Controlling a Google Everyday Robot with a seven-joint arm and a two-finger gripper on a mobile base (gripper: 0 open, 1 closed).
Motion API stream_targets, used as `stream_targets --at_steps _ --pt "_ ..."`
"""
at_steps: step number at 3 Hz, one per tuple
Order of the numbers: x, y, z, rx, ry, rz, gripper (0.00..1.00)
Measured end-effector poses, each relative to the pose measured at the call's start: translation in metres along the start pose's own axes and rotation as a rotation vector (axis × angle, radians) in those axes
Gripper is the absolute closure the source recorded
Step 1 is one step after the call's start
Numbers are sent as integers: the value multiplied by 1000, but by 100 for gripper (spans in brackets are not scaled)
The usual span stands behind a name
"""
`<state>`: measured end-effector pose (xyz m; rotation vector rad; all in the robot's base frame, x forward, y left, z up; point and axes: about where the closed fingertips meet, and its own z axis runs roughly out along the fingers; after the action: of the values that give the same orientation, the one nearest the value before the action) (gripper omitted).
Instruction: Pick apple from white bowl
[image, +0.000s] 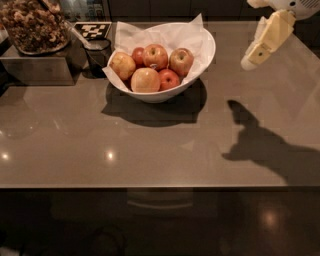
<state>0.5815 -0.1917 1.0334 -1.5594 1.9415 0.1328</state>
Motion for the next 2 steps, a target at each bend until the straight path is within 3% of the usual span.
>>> stream_targets --at_steps 1,2 --pt "-12 -9 22 -25 -30 -17 0" --pt "-39 -23 47 -60 -55 -70 0"
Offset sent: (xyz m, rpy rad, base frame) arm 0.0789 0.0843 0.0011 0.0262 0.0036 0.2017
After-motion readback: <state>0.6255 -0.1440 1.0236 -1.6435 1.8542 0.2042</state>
